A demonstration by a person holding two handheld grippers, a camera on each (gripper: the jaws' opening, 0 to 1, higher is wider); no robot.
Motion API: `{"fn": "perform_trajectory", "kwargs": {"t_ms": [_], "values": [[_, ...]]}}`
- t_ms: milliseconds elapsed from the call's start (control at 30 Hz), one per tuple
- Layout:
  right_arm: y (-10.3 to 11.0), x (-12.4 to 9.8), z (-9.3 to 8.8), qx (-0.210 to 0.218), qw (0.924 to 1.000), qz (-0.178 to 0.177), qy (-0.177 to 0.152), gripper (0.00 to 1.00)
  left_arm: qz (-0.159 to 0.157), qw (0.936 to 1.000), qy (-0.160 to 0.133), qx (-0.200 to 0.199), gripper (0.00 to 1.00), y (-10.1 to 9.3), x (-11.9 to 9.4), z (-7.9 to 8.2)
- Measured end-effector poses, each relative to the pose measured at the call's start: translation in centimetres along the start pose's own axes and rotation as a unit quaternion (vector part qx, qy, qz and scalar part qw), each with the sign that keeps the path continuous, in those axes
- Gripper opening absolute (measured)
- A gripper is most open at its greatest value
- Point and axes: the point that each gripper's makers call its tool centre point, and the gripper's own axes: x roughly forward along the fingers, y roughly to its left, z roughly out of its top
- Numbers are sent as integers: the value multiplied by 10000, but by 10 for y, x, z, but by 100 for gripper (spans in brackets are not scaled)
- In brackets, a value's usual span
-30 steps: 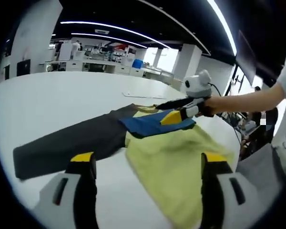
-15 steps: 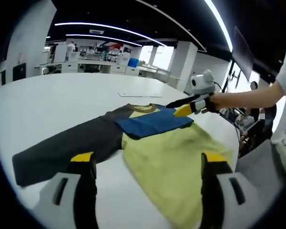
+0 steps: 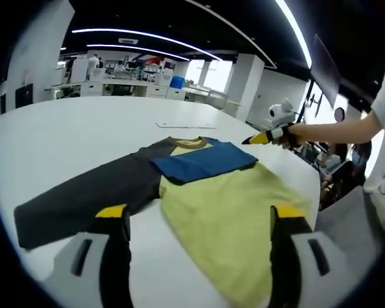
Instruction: Fold the garment on the visible template until the final outline fits inside the template.
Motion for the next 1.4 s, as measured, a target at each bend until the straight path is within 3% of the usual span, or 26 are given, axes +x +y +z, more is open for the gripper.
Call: {"fn": "perform_trajectory", "kwargs": {"t_ms": [267, 500, 767, 967, 1100, 1400], "values": [[-15, -20, -19, 555, 9982, 101, 226, 84, -8, 10000, 29, 26, 87, 1, 0, 2], [-22, -29, -33, 997, 9947, 106, 209, 73, -20, 9999, 93, 30, 87, -1, 0, -2], [-31, -24, -46, 1552, 9876, 41, 233, 44, 4, 9999, 137, 11, 86, -1, -2, -7], [-31, -16, -51, 1688, 9853, -50, 275, 22, 50, 9999, 159, -16, 86, 1, -6, -11], [-35, -13, -52, 1676, 9853, -78, 335, 0, 80, 9998, 169, -45, 86, 2, -7, -13], [-39, -22, -47, 1517, 9879, -225, 237, 0, 63, 9998, 182, -46, 86, 1, -5, -14]]}}
